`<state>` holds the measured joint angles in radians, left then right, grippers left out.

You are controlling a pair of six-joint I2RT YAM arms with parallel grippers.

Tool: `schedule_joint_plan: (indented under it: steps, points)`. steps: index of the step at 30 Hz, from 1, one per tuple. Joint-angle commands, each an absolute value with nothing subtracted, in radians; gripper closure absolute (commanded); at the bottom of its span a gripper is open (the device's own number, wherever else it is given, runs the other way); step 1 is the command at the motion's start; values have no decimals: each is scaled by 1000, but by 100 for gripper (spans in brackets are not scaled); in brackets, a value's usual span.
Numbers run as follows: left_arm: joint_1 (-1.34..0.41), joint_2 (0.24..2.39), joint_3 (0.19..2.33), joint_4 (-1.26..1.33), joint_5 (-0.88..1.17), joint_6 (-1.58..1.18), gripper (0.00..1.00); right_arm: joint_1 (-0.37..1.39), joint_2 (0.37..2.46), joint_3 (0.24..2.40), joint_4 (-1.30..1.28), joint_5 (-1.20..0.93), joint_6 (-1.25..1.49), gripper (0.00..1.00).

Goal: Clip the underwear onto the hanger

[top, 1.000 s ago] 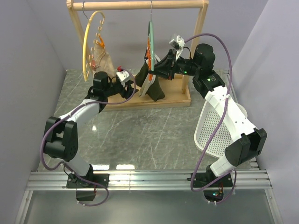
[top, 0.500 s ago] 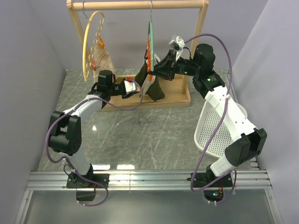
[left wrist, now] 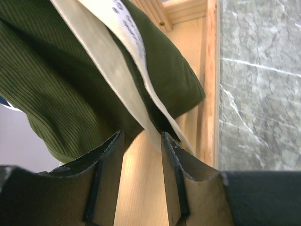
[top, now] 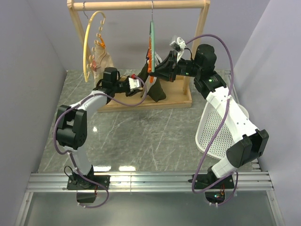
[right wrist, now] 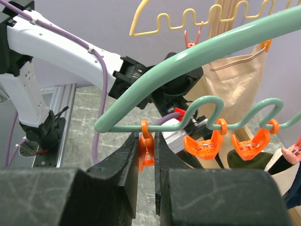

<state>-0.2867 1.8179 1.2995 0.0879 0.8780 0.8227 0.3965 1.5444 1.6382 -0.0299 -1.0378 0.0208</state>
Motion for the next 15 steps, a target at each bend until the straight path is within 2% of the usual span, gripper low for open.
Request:
schedule_joint_plan:
  steps: [1, 10, 13, 14, 15]
  points:
    - [-295, 1847, 1353, 133, 897, 750, 57, 394, 1535, 1672, -2, -1051, 20, 100]
    - [-296, 1899, 1442, 32, 879, 727, 66, 394, 1539, 1678, -2, -1051, 23, 100]
    - [-299, 1899, 1462, -69, 891, 756, 77, 393, 1537, 1678, -2, -1048, 23, 100]
    - [-302, 1896, 1465, -124, 891, 764, 86, 393, 1539, 1677, -2, -1048, 25, 100]
    - [-302, 1891, 1463, -138, 891, 764, 88, 391, 1537, 1675, -2, -1048, 28, 100]
